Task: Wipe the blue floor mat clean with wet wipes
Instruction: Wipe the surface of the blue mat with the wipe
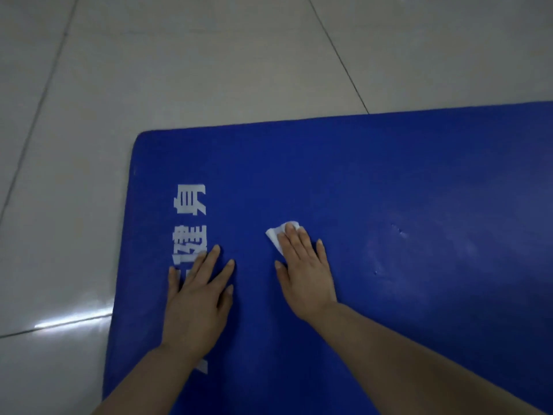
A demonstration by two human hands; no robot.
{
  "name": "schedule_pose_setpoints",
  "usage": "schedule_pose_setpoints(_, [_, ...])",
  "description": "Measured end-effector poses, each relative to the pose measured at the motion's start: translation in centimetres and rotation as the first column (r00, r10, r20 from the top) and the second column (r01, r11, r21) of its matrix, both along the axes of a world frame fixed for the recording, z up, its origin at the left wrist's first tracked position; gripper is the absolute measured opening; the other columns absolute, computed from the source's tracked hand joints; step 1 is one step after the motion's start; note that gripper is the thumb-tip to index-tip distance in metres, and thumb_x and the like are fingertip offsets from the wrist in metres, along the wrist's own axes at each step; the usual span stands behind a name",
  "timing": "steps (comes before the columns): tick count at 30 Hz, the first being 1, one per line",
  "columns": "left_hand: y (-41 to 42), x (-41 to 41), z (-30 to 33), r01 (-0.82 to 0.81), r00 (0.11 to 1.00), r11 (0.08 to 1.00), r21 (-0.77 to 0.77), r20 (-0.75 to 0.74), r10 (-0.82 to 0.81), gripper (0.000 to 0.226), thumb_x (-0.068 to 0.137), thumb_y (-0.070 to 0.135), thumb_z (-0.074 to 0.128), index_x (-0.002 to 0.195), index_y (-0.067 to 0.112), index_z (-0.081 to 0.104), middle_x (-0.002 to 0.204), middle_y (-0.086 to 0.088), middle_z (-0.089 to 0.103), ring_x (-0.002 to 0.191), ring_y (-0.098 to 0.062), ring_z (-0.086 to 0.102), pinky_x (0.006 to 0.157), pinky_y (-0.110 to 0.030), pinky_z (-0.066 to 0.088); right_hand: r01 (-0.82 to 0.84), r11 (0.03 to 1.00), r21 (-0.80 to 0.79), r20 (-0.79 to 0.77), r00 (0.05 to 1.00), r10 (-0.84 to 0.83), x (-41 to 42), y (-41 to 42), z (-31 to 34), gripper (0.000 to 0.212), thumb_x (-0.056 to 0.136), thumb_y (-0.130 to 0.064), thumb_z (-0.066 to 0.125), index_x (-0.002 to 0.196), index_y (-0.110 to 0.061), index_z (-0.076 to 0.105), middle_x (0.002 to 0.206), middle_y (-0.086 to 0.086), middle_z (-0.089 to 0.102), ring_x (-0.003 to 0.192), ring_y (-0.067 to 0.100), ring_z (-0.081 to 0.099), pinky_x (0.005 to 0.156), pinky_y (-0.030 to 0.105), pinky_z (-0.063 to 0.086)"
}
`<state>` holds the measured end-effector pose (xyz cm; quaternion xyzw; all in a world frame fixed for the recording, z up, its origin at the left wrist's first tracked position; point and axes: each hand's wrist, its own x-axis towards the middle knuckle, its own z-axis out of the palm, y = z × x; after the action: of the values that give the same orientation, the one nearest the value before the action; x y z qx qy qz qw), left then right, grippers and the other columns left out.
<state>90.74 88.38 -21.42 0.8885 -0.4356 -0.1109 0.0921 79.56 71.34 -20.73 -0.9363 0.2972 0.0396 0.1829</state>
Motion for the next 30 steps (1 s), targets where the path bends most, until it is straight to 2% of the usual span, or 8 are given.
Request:
schedule_pose_setpoints(5, [1.2,-0.9,0.4,-0.022,0.999,0.981,-0.195,0.027,0.028,0.047,0.089,0.035,0.035,0.115,0.014,0.068,0.139,-0.010,0.051,0.128,-0.027,0.049,0.110,-0.061,0.017,0.126,0.960,-0.250,0.042,0.992,-0.119,-5.8,1.4,-0.8,0.056,0.094,-0.032,0.019,0.144,-0.017,0.040,0.152,0.000,0.035,0.141,0.020,0.030,0.113,0.050,0.015])
schedule_pose_setpoints(10, [4.1,-3.0,0.2,-0.006,0.999,0.957,-0.291,0.041,0.018,0.031,0.083,0.016,0.057,0.112,0.015,0.068,0.137,-0.009,0.050,0.128,-0.026,0.048,0.110,-0.062,0.019,0.426,0.883,-0.197,-0.013,0.899,-0.437,-5.8,1.0,-0.8,0.055,0.099,-0.027,0.038,0.149,-0.007,0.027,0.157,0.011,0.021,0.146,0.027,0.016,0.116,0.052,0.013])
schedule_pose_setpoints(13, [5.9,-3.5,-0.1,-0.013,0.999,0.958,-0.286,0.038,0.025,0.031,0.084,0.012,0.056,0.113,0.017,0.065,0.138,-0.006,0.049,0.130,-0.026,0.045,0.108,-0.064,0.022,0.166,0.978,-0.129,0.059,0.985,-0.160,-1.4,5.6,-0.5,0.060,0.097,-0.030,0.038,0.152,-0.015,0.018,0.159,0.008,0.015,0.147,0.025,0.008,0.116,0.048,0.009])
schedule_pose_setpoints(17, [7.5,-3.3,0.3,-0.034,0.998,0.958,-0.285,0.042,0.048,0.039,0.085,0.024,0.036,0.110,0.018,0.066,0.137,-0.006,0.049,0.130,-0.023,0.043,0.111,-0.062,0.017,-0.286,0.956,-0.061,0.024,0.957,0.288,1.0,10.9,-0.1,0.063,0.092,-0.040,0.006,0.151,-0.020,-0.002,0.158,-0.002,-0.008,0.146,0.019,-0.013,0.114,0.044,-0.008])
schedule_pose_setpoints(19, [8.0,-3.4,0.5,-0.046,0.997,0.955,-0.293,0.044,0.062,0.038,0.084,0.023,0.037,0.108,0.017,0.066,0.137,-0.006,0.050,0.129,-0.023,0.043,0.111,-0.062,0.015,-0.388,0.901,-0.193,0.011,0.918,0.397,-0.3,9.6,-0.6,0.060,0.093,-0.033,0.025,0.151,-0.017,0.017,0.158,0.000,0.016,0.147,0.019,0.013,0.112,0.049,0.009])
schedule_pose_setpoints(22, [8.1,-3.8,0.6,-0.039,0.997,0.948,-0.315,0.053,0.059,0.034,0.078,0.014,0.050,0.109,0.017,0.065,0.136,-0.007,0.050,0.127,-0.025,0.047,0.109,-0.064,0.021,-0.003,0.948,-0.317,0.026,1.000,0.012,-4.1,4.6,-0.8,0.067,0.080,-0.012,0.065,0.142,-0.009,0.039,0.146,0.006,0.044,0.132,0.022,0.046,0.104,0.054,0.034])
schedule_pose_setpoints(25, [8.0,-4.0,0.3,-0.007,0.997,0.946,-0.325,0.067,0.030,0.040,0.076,0.006,0.064,0.114,0.019,0.060,0.134,-0.009,0.052,0.126,-0.023,0.045,0.106,-0.063,0.023,0.396,0.885,-0.244,-0.034,0.909,-0.416,-6.8,-0.3,-0.1,0.060,0.094,-0.009,0.043,0.150,-0.009,0.020,0.157,0.006,0.021,0.143,0.023,0.022,0.115,0.049,0.017])
schedule_pose_setpoints(30, [7.2,-4.0,1.3,-0.018,0.998,0.937,-0.349,0.055,0.039,0.033,0.082,0.012,0.052,0.114,0.018,0.060,0.132,-0.007,0.052,0.121,-0.023,0.051,0.106,-0.062,0.025,0.169,0.978,-0.123,0.051,0.985,-0.163,-1.3,4.7,-0.1,0.067,0.087,0.003,0.044,0.149,-0.010,0.022,0.154,0.012,0.022,0.140,0.029,0.025,0.114,0.038,0.023])
